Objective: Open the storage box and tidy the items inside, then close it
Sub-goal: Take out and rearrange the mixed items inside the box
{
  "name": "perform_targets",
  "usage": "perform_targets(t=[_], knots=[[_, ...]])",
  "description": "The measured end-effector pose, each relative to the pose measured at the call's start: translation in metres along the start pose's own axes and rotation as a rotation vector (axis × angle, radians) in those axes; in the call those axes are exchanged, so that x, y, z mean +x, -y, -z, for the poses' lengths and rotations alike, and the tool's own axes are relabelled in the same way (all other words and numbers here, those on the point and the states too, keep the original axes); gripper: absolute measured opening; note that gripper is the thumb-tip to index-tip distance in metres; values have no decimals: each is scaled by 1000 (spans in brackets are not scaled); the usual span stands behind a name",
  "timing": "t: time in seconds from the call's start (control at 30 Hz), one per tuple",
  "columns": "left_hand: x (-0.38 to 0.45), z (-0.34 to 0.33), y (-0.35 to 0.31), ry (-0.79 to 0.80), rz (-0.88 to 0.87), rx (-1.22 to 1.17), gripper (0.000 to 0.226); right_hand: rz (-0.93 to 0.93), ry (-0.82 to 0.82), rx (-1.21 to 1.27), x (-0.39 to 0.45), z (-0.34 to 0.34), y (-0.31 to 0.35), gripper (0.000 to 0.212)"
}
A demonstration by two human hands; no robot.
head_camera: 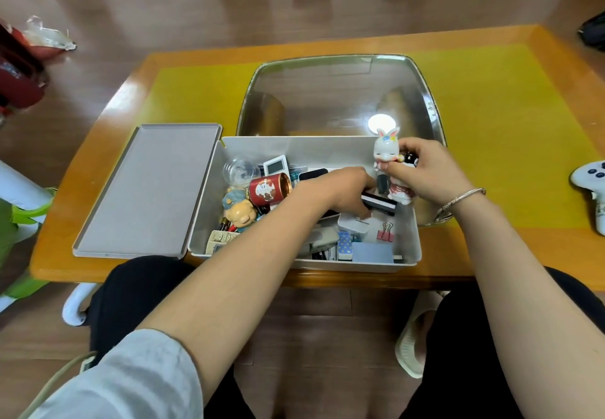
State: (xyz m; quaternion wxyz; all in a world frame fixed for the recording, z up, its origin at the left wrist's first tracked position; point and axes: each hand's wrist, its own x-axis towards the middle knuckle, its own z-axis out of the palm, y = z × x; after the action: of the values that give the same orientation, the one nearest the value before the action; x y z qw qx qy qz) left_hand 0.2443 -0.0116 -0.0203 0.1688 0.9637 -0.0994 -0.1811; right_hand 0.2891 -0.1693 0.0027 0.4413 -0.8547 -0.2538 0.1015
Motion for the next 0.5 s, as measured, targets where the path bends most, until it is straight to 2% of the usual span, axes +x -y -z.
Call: perform_targets(t=[0.13,0.23,0.37,0.5], knots=[[-21,6,5,-44,-20,-26,23,-11,-57,71,0,4,3,12],[-42,20,15,-73,-6,-55,32,-5,-74,102,-1,7,4,15],[-73,38,34,36,129,-104,37,-11,-70,110,-3,6,4,9],[-81,42,40,50,210,-8,78,-24,-61,110,-4,6,4,13]])
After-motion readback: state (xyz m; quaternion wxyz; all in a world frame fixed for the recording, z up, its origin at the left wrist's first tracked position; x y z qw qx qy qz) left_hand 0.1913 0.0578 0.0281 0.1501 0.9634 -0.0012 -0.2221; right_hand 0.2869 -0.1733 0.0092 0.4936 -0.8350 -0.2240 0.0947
